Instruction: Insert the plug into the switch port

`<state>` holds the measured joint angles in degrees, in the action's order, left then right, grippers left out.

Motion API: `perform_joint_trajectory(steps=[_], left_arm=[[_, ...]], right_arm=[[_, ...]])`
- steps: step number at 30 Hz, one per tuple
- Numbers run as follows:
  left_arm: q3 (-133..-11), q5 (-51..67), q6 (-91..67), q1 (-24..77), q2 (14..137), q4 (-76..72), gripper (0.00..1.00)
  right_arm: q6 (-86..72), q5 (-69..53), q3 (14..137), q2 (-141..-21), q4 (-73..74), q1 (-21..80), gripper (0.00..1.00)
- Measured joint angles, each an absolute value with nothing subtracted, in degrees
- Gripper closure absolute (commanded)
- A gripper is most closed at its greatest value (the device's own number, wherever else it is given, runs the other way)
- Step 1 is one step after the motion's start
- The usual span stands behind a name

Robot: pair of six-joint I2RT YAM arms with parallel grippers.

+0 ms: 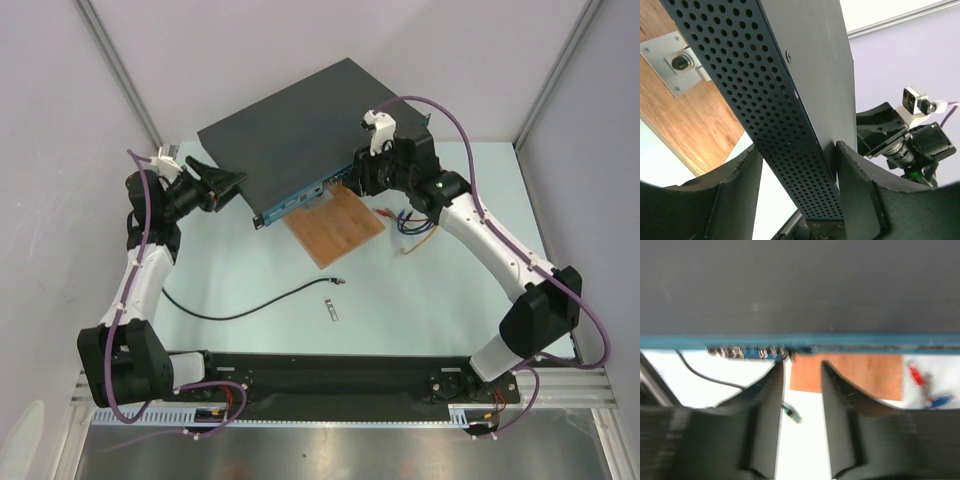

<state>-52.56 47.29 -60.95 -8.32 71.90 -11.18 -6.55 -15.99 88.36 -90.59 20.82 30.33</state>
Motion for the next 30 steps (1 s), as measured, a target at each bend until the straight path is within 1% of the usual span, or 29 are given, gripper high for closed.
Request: perform_joint_trajectory(steps=[1, 2, 4, 5, 6, 7, 8, 11, 12, 16, 20, 25, 30], left_arm=[[-52.6, 47.4, -60.8, -8.3, 71.9, -11.0, 0.54], [-52.6, 47.4, -60.8, -8.3, 71.8, -10.9, 0.49], [-52.6, 47.5, -60.8, -8.3, 71.8, -10.9, 0.43], [-52.6, 47.6, -60.8, -8.3, 71.8, -11.0, 0.41], [-52.6, 47.7, -60.8, -8.3, 71.8, -11.0, 0.38], [-52.6, 47.7, -60.8, -8.4, 71.8, -11.0, 0.37], [-52.6, 47.7, -60.8, -8.4, 71.8, -11.2, 0.36], [-52.6, 47.7, -60.4, -8.5, 71.8, -11.5, 0.29], [-52.6, 47.7, -60.1, -8.6, 71.8, -11.6, 0.25], [-52.6, 47.7, -59.9, -9.9, 71.1, -11.9, 0.17], [-52.6, 47.1, -60.0, -13.5, 68.9, -11.8, 0.13], [-52.8, 45.4, -59.9, -17.9, 63.8, -10.9, 0.12], [-53.1, 42.9, -58.0, -18.8, 58.3, -7.9, 0.11]], right_arm=[[-5.7, -16.3, 86.9, -89.7, 19.6, 30.1, 0.55], [-4.6, -16.7, 84.9, -88.6, 18.1, 30.0, 0.5], [-2.7, -17.9, 80.4, -85.3, 17.0, 30.0, 0.43], [-1.7, -18.5, 78.3, -83.3, 17.2, 30.1, 0.37], [-0.8, -19.1, 76.6, -81.3, 17.2, 30.2, 0.36], [0.3, -19.5, 75.4, -79.7, 17.4, 30.2, 0.34], [1.3, -20.3, 74.5, -77.9, 17.8, 30.2, 0.29], [4.4, -22.6, 72.7, -72.9, 19.3, 30.1, 0.27], [5.5, -23.4, 72.2, -71.4, 19.8, 30.0, 0.27], [9.9, -25.3, 68.8, -66.4, 22.2, 30.2, 0.24], [15.5, -25.2, 60.8, -63.3, 24.4, 32.2, 0.22], [20.3, -22.2, 55.9, -66.8, 29.3, 38.8, 0.23], [17.9, -17.6, 55.4, -75.0, 28.6, 46.2, 0.28]])
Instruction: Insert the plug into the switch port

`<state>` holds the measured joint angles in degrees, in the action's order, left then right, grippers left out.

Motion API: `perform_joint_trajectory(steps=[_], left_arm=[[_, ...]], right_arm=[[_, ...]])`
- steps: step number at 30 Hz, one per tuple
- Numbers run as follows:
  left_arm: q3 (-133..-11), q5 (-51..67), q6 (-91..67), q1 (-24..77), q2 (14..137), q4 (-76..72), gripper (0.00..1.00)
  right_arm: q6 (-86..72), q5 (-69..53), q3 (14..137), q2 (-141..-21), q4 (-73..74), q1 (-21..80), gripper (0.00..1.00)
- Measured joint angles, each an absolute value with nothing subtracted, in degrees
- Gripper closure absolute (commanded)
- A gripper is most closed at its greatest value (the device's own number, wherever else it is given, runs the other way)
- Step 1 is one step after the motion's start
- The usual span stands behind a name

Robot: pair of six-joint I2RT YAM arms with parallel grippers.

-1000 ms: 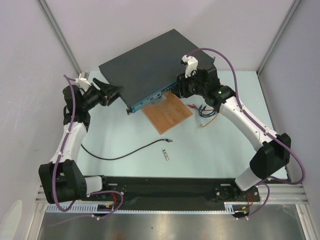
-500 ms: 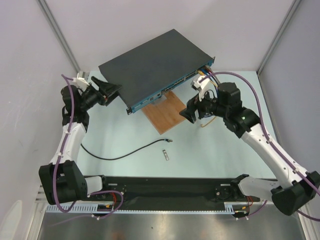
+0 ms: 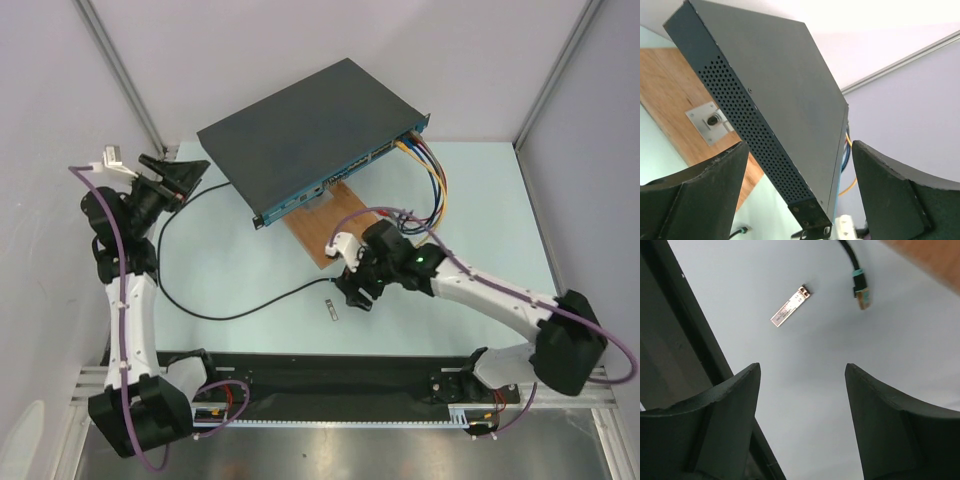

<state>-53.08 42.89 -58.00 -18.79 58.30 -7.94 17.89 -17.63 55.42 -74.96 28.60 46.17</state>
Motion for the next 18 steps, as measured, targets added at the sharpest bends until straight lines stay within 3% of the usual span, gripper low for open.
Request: perform_joint_trajectory(steps=[11, 18], left_arm=[[-55.2, 36.6, -47.6, -18.9, 54.2, 4.6, 0.12], [-55.9, 34.6, -42.8, -18.9, 53.2, 8.6, 0.12]], right_arm=[[5.7, -10.0, 66.2, -99.0, 29.5, 56.6, 0.34], [2.0, -6.1, 71.4, -105.9, 31.9, 57.4, 0.44]])
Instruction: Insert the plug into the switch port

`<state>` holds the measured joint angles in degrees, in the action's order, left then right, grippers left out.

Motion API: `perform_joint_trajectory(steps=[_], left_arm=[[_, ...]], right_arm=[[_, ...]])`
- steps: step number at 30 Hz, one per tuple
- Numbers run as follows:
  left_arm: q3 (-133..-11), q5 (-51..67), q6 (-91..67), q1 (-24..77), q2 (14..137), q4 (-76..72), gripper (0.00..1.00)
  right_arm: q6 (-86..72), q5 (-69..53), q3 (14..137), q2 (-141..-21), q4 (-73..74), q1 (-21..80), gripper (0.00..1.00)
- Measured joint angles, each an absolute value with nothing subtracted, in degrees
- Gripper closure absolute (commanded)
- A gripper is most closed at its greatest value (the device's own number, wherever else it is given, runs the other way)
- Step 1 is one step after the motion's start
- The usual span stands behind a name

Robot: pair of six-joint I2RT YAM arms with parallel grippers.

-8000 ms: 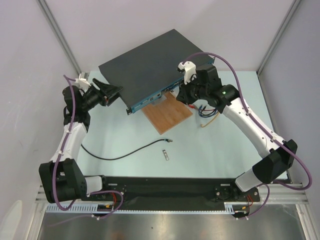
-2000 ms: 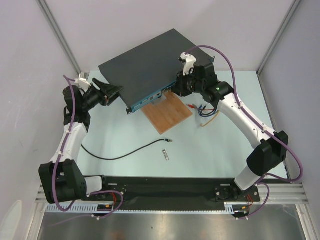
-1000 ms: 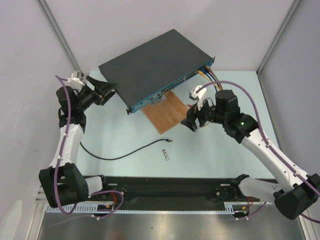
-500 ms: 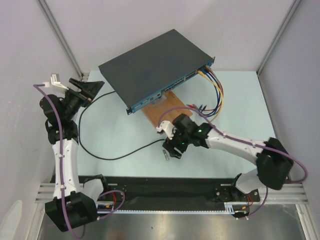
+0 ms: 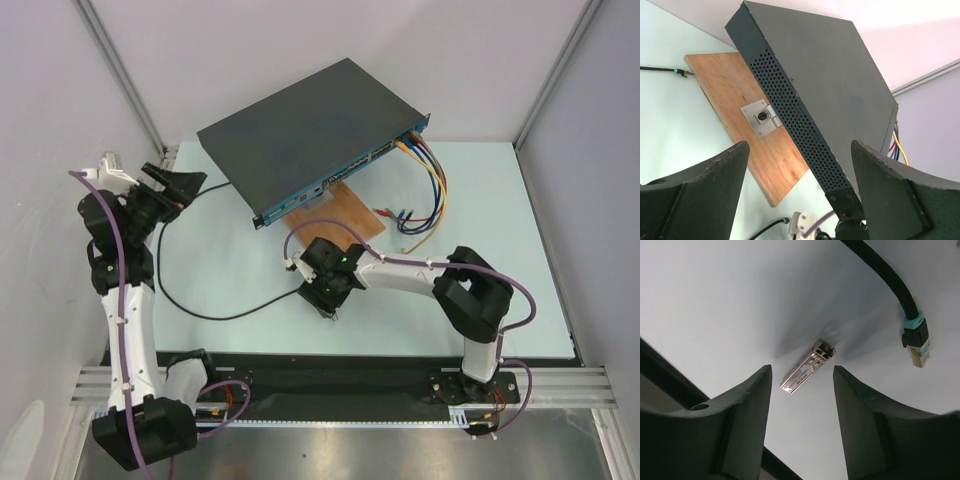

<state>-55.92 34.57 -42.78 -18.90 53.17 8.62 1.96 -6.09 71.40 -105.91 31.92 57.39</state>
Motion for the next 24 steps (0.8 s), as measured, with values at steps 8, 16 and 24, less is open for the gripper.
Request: perform_joint_trajectory(steps=[8, 16, 24], left_arm=[[-55.9, 34.1, -40.0, -18.9, 51.3, 10.4, 0.13], [-56.3, 37.4, -38.0, -18.9, 51.1, 9.6, 0.14], [-59.0, 42.1, -34.9, -17.9, 51.6, 6.2, 0.14]], right_arm=[[0.1, -2.8, 73.8, -109.9, 32.8, 57.4, 0.62], [0.2, -10.3, 71.5, -108.1, 32.6, 51.7, 1.0], [1.5, -27.6, 61.6, -79.2, 32.0, 32.3, 1.0]])
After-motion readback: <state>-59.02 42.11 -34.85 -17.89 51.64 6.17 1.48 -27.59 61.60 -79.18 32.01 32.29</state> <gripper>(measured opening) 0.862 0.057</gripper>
